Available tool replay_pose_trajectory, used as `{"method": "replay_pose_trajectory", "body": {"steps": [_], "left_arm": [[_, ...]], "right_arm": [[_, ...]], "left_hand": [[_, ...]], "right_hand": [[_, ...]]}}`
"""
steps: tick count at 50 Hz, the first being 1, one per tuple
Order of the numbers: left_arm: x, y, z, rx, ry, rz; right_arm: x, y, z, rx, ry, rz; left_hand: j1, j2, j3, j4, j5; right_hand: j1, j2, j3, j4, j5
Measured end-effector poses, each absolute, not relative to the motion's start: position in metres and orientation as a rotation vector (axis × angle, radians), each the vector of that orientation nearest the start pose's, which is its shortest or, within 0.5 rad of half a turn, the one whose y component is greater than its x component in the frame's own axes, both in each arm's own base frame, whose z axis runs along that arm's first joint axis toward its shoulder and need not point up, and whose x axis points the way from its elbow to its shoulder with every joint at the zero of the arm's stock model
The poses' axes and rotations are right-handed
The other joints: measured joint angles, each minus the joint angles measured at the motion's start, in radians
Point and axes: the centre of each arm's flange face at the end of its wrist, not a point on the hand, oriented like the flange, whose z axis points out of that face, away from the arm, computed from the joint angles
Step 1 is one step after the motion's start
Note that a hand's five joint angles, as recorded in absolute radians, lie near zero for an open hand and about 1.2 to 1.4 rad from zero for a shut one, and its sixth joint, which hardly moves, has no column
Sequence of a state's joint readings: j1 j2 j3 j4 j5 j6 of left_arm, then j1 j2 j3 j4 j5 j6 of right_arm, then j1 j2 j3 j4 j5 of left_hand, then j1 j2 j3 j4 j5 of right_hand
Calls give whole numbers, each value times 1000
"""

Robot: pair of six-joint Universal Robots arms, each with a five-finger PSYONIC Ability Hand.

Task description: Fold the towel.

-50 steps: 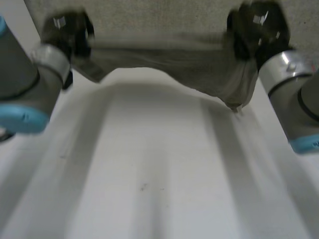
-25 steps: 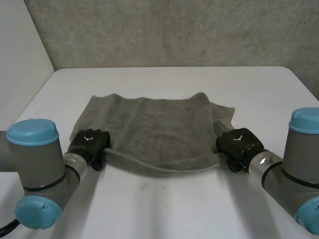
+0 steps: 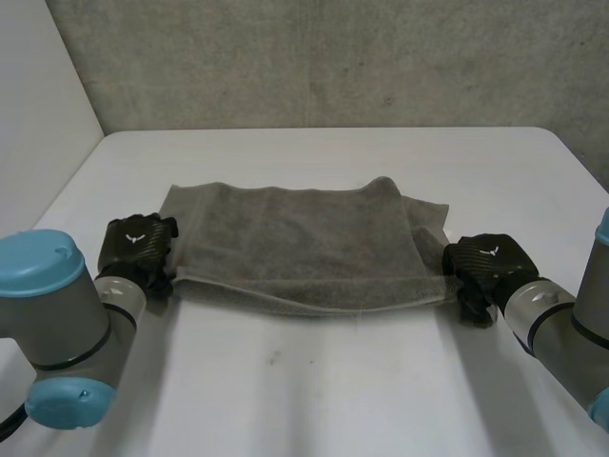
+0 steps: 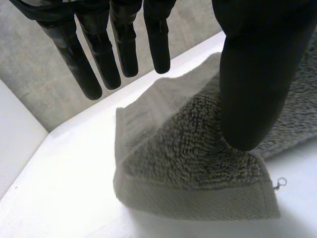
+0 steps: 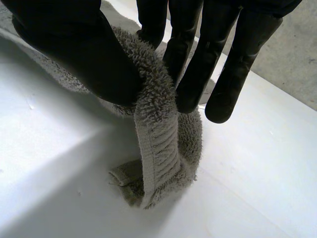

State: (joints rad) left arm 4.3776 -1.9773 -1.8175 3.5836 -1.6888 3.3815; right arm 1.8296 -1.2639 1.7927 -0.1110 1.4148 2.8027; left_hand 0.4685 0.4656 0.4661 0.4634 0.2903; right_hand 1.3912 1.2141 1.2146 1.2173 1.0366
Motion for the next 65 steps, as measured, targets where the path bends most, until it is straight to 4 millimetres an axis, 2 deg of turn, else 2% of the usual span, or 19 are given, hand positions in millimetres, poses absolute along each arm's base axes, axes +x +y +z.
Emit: {"method": "replay_pose_trajectory", "body": {"steps": [8, 16, 23, 29, 37, 44, 47, 51, 53, 55, 56, 62, 65], "left_arm": [[-217, -280, 139, 551, 2375, -1911], [-217, -266, 136, 593, 2459, -1799], [-227, -251, 133, 661, 2523, -1753], [-232, -247, 129, 697, 2545, -1754], [-235, -253, 123, 699, 2538, -1777], [-234, -266, 121, 656, 2472, -1856], [-224, -273, 124, 604, 2445, -1866], [-209, -276, 133, 541, 2420, -1872], [-205, -274, 136, 528, 2413, -1874], [-204, -273, 137, 525, 2412, -1875], [-202, -268, 142, 526, 2405, -1881], [-202, -257, 158, 561, 2359, -1906], [-201, -253, 168, 591, 2320, -1919]], "right_arm": [[219, -257, 161, -881, 2406, -1661], [220, -255, 160, -887, 2405, -1657], [220, -254, 159, -890, 2406, -1651], [221, -253, 158, -894, 2406, -1646], [221, -253, 157, -895, 2407, -1642], [221, -253, 157, -895, 2410, -1641], [220, -254, 157, -892, 2413, -1642], [219, -255, 157, -889, 2413, -1645], [219, -255, 157, -889, 2413, -1646], [219, -255, 157, -890, 2412, -1647], [220, -255, 158, -890, 2409, -1652], [220, -259, 166, -892, 2396, -1682], [220, -261, 177, -897, 2378, -1720]], "left_hand": [[0, 0, 0, 0, 0], [32, 36, 35, 39, 35], [4, 4, 4, 6, 5], [-18, -18, -17, -17, -19], [-18, -17, -17, -15, -17], [22, 25, 25, 28, 24], [40, 43, 42, 45, 40], [251, 251, 245, 248, 243], [469, 479, 477, 458, 432], [516, 522, 519, 504, 479], [642, 657, 651, 655, 640], [699, 740, 737, 741, 712], [705, 748, 745, 749, 721]], "right_hand": [[0, 0, 0, 0, 0], [0, 0, 0, 0, 0], [0, 0, 0, 0, 0], [0, 0, 0, 0, 0], [0, 0, 0, 0, 0], [0, 0, 0, 0, 0], [0, 0, 0, 0, 0], [0, 0, 0, 0, 0], [0, 0, 0, 0, 0], [0, 0, 0, 0, 0], [0, 0, 0, 0, 0], [0, 0, 0, 0, 0], [0, 0, 0, 0, 0]]}}
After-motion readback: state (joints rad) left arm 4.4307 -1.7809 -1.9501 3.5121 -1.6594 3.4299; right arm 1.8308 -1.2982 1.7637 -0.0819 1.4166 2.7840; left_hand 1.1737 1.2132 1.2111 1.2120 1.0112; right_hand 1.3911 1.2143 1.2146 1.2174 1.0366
